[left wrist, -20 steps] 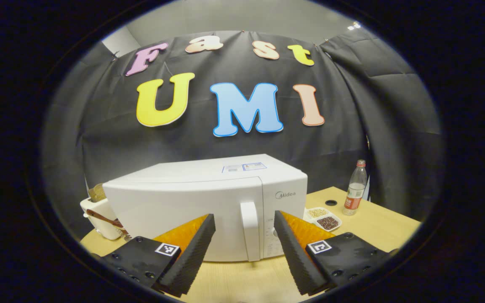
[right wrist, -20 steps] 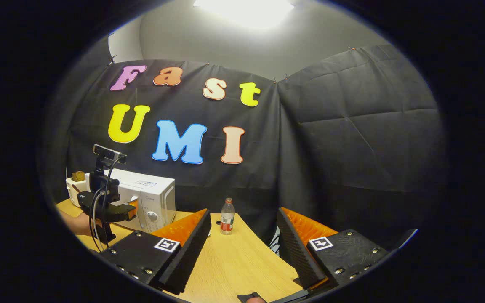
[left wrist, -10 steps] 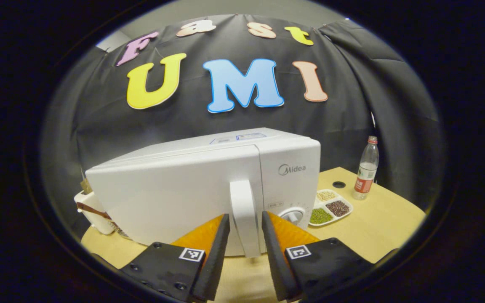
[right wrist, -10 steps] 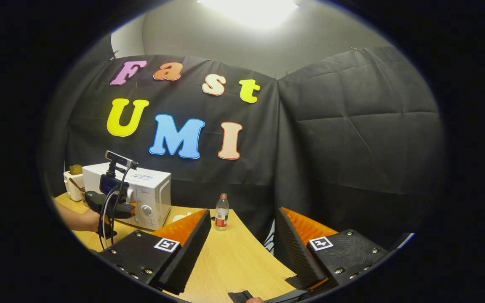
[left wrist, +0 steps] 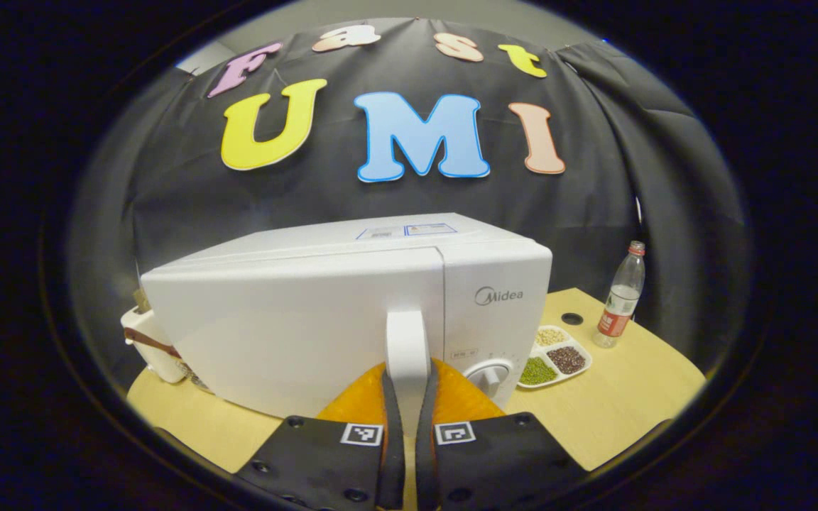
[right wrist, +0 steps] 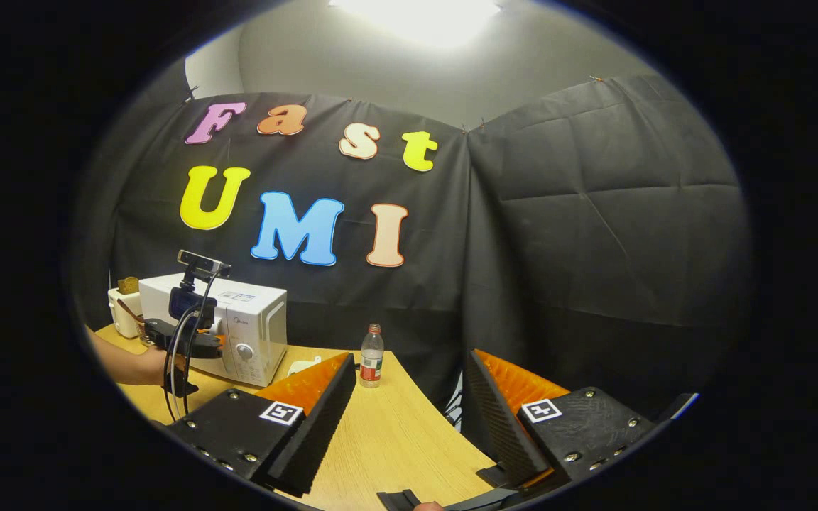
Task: Open the microwave oven with the left hand, put the food in, and close the microwave oven.
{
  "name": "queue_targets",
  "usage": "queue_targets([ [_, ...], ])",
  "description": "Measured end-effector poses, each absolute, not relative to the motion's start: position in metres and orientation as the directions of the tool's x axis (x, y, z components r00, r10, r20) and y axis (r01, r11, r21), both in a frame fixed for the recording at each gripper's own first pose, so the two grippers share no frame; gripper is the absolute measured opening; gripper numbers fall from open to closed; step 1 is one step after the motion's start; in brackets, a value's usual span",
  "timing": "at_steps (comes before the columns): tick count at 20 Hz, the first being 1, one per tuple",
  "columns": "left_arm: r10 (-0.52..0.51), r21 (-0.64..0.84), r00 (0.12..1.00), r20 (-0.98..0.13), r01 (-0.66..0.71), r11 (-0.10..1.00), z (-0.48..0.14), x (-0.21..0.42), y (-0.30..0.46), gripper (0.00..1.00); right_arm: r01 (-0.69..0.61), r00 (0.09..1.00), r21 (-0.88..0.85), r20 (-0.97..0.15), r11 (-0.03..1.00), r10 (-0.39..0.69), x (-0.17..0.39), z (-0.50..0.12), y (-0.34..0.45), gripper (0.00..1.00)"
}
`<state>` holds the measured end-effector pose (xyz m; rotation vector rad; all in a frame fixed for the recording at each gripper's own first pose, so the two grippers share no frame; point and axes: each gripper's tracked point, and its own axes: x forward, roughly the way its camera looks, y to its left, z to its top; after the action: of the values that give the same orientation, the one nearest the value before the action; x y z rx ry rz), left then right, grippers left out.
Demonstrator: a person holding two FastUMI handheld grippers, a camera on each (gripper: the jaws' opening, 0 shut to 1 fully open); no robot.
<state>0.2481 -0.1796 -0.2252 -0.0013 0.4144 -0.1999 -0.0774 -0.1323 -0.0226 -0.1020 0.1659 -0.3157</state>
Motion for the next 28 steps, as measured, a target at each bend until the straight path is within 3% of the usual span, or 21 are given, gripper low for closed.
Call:
queue_targets([
  [3, -0.176, -0.074, 0.883, -0.435, 0.159, 0.984, -0.23, 0.228, -0.173, 0.09, 0.295, 0.943, -0.113, -0.129, 0.949, -0.308, -0.073, -0.017, -0.133, 0.96],
  [5, -0.182, -0.07, 0.903, -0.389, 0.168, 0.983, -0.221, 0.211, -0.165, 0.1, 0.278, 0.95, -0.099, -0.117, 0.956, -0.288, -0.065, -0.015, -0.128, 0.96],
  [15, -0.219, -0.07, 0.884, -0.412, 0.209, 0.975, -0.215, 0.125, -0.111, 0.12, 0.042, 0.991, -0.045, -0.125, 0.998, -0.047, -0.021, -0.028, -0.053, 0.96],
  [28, -0.097, -0.032, 0.891, -0.443, 0.093, 0.995, -0.211, 0.045, -0.011, 0.13, -0.178, 0.976, 0.001, -0.13, 0.984, 0.176, -0.005, -0.031, 0.044, 0.96],
])
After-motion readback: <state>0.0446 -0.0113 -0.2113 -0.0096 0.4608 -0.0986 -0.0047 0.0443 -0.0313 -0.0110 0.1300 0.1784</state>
